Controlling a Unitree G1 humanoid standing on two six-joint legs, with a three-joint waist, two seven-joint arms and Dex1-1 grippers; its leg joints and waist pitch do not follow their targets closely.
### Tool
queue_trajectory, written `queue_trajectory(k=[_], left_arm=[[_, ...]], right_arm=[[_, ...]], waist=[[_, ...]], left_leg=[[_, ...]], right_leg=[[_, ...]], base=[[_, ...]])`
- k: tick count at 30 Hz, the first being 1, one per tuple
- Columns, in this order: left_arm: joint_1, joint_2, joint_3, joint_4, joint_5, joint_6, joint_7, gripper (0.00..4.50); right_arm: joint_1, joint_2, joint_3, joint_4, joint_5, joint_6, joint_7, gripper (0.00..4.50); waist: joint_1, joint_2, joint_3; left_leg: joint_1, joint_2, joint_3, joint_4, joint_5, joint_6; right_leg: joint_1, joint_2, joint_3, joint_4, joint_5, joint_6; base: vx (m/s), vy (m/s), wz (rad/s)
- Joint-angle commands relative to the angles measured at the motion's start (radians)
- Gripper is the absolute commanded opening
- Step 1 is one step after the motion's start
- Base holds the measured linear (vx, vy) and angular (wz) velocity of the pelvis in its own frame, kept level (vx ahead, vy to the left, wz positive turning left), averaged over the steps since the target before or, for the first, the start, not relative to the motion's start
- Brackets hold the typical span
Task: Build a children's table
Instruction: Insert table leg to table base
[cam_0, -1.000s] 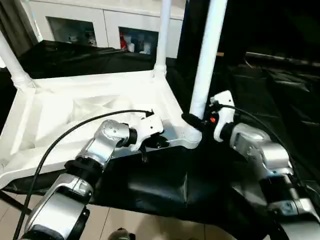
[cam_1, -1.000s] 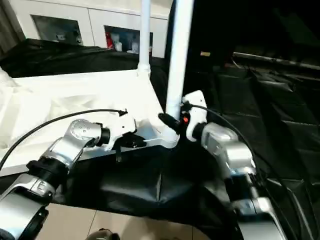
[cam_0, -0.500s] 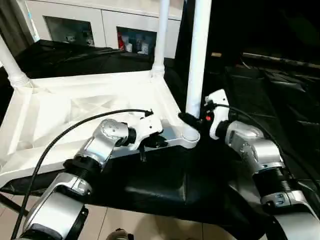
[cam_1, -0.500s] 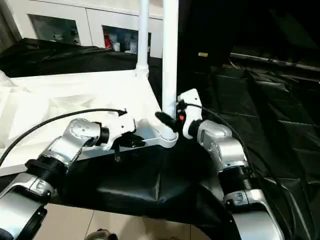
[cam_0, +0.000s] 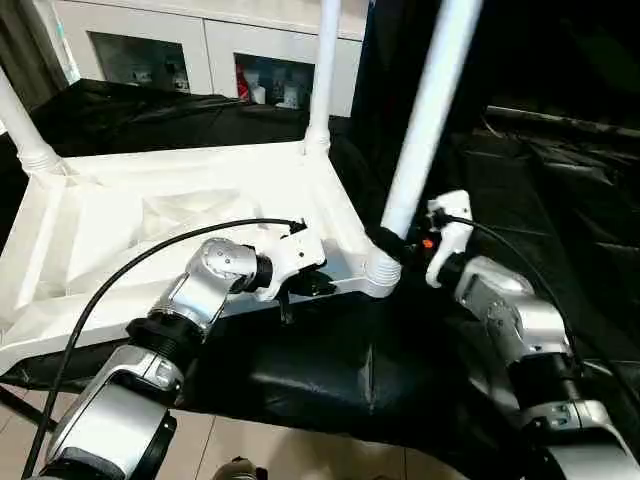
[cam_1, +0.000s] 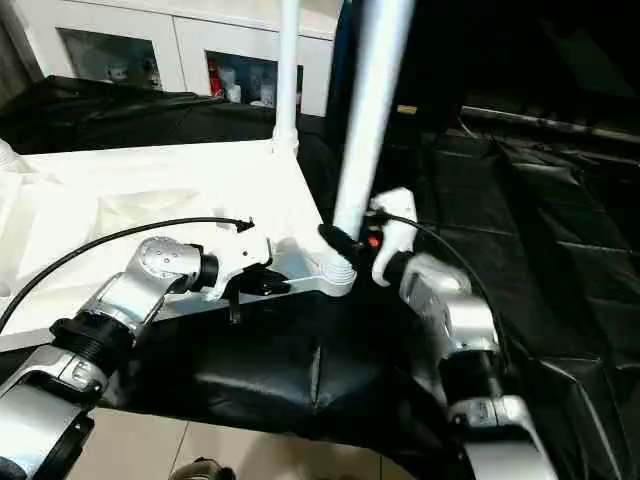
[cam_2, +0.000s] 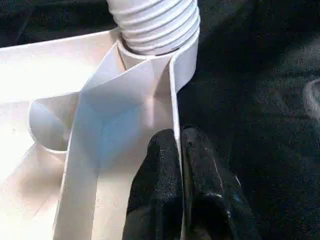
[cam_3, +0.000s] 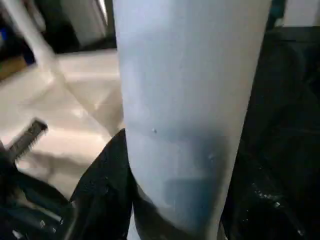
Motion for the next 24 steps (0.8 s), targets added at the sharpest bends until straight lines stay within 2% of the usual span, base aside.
queue_trajectory(k=[1, 3, 4, 5, 8, 10, 13, 14, 15, 17, 18, 19, 21, 22, 23, 24], left_arm=[[-0.022, 0.014, 0.0, 0.018, 0.026, 0.006, 0.03, 0.0], [-0.022, 0.016, 0.002, 0.015, 0.024, 0.007, 0.03, 0.0], [-0.022, 0.017, 0.003, 0.014, 0.023, 0.008, 0.029, 0.0], [-0.022, 0.017, 0.003, 0.014, 0.023, 0.008, 0.029, 0.0], [-0.024, 0.021, 0.006, 0.016, 0.023, 0.006, 0.032, 0.0], [-0.025, 0.022, 0.006, 0.018, 0.024, 0.005, 0.034, 0.0], [-0.028, 0.022, 0.008, 0.021, 0.023, 0.004, 0.043, 0.0], [-0.03, 0.02, 0.01, 0.025, 0.022, 0.003, 0.049, 0.0], [-0.03, 0.02, 0.01, 0.025, 0.022, 0.003, 0.049, 0.0], [-0.034, 0.016, 0.012, 0.032, 0.022, 0.0, 0.06, 0.0], [-0.035, 0.015, 0.013, 0.035, 0.022, 0.0, 0.063, 0.0], [-0.035, 0.015, 0.013, 0.035, 0.022, 0.0, 0.063, 0.0], [-0.034, 0.012, 0.014, 0.035, 0.022, -0.002, 0.071, 0.0], [-0.034, 0.012, 0.014, 0.035, 0.022, -0.002, 0.071, 0.0], [-0.033, 0.011, 0.016, 0.034, 0.021, -0.002, 0.076, 0.0], [-0.032, 0.011, 0.016, 0.034, 0.021, -0.002, 0.078, 0.0]], right_arm=[[0.057, 0.018, -0.014, 0.062, 0.01, -0.003, -0.015, 1.89], [0.076, 0.038, -0.035, 0.078, 0.019, -0.035, -0.027, 1.89], [0.087, 0.049, -0.045, 0.084, 0.022, -0.055, -0.033, 1.89], [0.087, 0.049, -0.045, 0.084, 0.022, -0.055, -0.033, 1.89], [0.12, 0.076, -0.066, 0.091, 0.027, -0.114, -0.049, 1.89], [0.133, 0.085, -0.075, 0.093, 0.03, -0.136, -0.053, 1.88], [0.152, 0.1, -0.093, 0.105, 0.033, -0.179, -0.056, 1.88], [0.159, 0.105, -0.094, 0.105, 0.033, -0.191, -0.051, 1.88], [0.159, 0.105, -0.094, 0.105, 0.033, -0.191, -0.051, 1.88], [0.176, 0.112, -0.08, 0.099, 0.021, -0.221, -0.034, 1.88], [0.183, 0.112, -0.07, 0.097, 0.014, -0.234, -0.027, 1.88], [0.183, 0.112, -0.07, 0.097, 0.014, -0.234, -0.027, 1.88], [0.207, 0.104, -0.032, 0.093, -0.025, -0.275, -0.007, 1.88], [0.209, 0.103, -0.029, 0.093, -0.028, -0.279, -0.005, 1.88], [0.222, 0.101, -0.016, 0.092, -0.046, -0.301, 0.002, 1.88], [0.229, 0.101, -0.014, 0.092, -0.049, -0.307, 0.004, 1.88]], waist=[[0.005, 0.021, -0.068], [0.004, 0.017, -0.066], [0.003, 0.027, -0.063], [0.002, 0.023, -0.062], [0.001, 0.028, -0.054], [0.001, 0.025, -0.056], [0.001, 0.024, -0.051], [0.0, 0.018, -0.05], [0.001, 0.021, -0.05], [-0.001, 0.018, -0.047], [-0.001, 0.019, -0.047], [-0.001, 0.019, -0.047], [-0.007, 0.012, -0.05], [-0.006, 0.018, -0.049], [-0.008, 0.018, -0.047], [-0.009, 0.01, -0.048]], left_leg=[[0.037, 0.105, -0.066, -0.093, -0.376, -0.068], [0.038, 0.105, -0.067, -0.095, -0.406, -0.076], [0.043, 0.105, -0.068, -0.096, -0.443, -0.085], [0.042, 0.104, -0.071, -0.096, -0.454, -0.086], [0.05, 0.103, -0.077, -0.098, -0.513, -0.091], [0.05, 0.104, -0.079, -0.099, -0.519, -0.09], [0.051, 0.104, -0.078, -0.101, -0.519, -0.081], [0.05, 0.104, -0.078, -0.103, -0.518, -0.08], [0.052, 0.104, -0.078, -0.102, -0.518, -0.079], [0.055, 0.102, -0.077, -0.1, -0.529, -0.076], [0.06, 0.103, -0.081, -0.1, -0.542, -0.074], [0.06, 0.103, -0.081, -0.1, -0.542, -0.074], [0.054, 0.107, -0.083, -0.11, -0.543, -0.079], [0.053, 0.108, -0.083, -0.112, -0.548, -0.085], [0.052, 0.109, -0.084, -0.114, -0.558, -0.088], [0.054, 0.108, -0.085, -0.114, -0.574, -0.091]], right_leg=[[0.021, -0.136, 0.068, -0.094, -0.384, -0.194], [0.019, -0.136, 0.068, -0.097, -0.4, -0.195], [0.014, -0.137, 0.068, -0.103, -0.427, -0.191], [0.016, -0.136, 0.067, -0.102, -0.439, -0.189], [0.009, -0.14, 0.066, -0.114, -0.531, -0.166], [0.011, -0.142, 0.067, -0.116, -0.548, -0.158], [0.006, -0.142, 0.069, -0.121, -0.565, -0.153], [0.006, -0.14, 0.068, -0.121, -0.572, -0.15], [0.005, -0.141, 0.068, -0.12, -0.575, -0.15], [0.001, -0.143, 0.067, -0.129, -0.614, -0.139], [0.002, -0.146, 0.063, -0.136, -0.655, -0.121], [0.002, -0.146, 0.063, -0.136, -0.655, -0.121], [0.008, -0.142, 0.057, -0.134, -0.634, -0.115], [0.007, -0.142, 0.057, -0.134, -0.619, -0.115], [0.007, -0.142, 0.056, -0.134, -0.617, -0.115], [0.006, -0.145, 0.053, -0.136, -0.637, -0.11]], base=[[0.0, 0.0, 0.0], [0.0, 0.0, 0.0], [0.0, 0.0, 0.0], [0.0, 0.0, 0.0], [0.0, 0.0, 0.0], [0.0, 0.0, 0.0], [0.0, 0.0, 0.0], [0.0, 0.0, 0.0], [0.0, 0.0, 0.0], [0.0, 0.0, 0.0], [0.0, 0.0, 0.0], [0.0, 0.0, 0.0], [0.0, 0.0, 0.0], [0.0, 0.0, 0.0], [0.0, 0.0, 0.0], [0.0, 0.0, 0.0]])
